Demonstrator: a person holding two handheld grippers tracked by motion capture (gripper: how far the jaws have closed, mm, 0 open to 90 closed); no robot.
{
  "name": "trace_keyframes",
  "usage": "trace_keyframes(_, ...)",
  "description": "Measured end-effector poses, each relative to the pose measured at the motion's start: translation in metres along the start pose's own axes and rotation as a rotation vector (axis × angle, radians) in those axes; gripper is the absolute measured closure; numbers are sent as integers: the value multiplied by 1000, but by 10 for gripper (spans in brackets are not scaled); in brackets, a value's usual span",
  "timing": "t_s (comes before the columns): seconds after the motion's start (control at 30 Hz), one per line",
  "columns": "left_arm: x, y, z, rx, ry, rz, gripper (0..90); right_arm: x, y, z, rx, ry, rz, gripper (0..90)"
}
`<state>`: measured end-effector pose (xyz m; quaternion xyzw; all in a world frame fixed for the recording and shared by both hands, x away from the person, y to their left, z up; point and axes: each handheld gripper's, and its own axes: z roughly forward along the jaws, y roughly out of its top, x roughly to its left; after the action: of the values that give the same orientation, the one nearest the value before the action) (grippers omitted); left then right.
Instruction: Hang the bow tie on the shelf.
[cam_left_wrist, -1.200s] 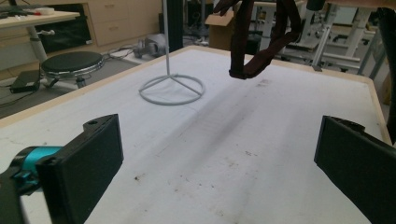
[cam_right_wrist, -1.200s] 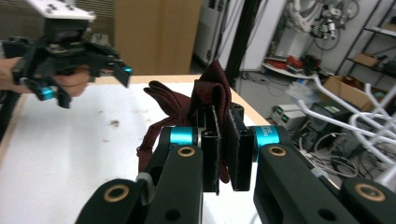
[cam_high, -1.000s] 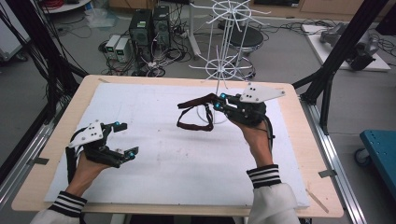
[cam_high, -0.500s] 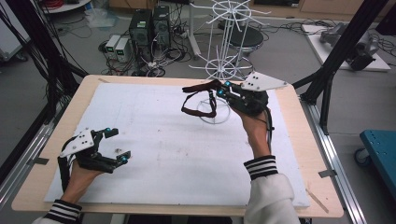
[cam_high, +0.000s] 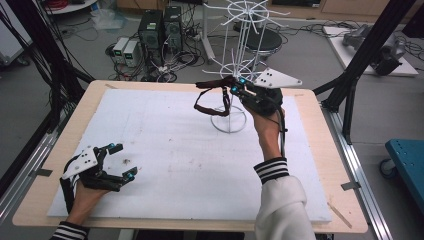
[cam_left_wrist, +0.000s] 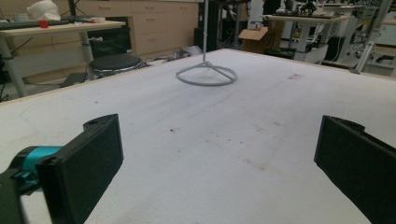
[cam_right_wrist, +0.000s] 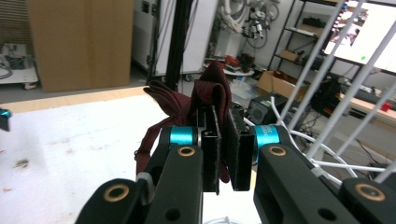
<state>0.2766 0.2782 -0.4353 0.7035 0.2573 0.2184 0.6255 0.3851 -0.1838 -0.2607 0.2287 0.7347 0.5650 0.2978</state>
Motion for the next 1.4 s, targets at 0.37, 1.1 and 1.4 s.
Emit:
trace_keyframes(0.37,-1,-5,0,-22,4,-2,17,-6,3,9,54,-55,-10,860)
trace_keyframes(1.1,-3,-7,2,-22,-1,5,17,-6,1,30,123,-133,-14,859)
trace_keyframes(1.4,-2,-12,1,-27,8,-7,17,-6,-3,38,154,-148,-19,850)
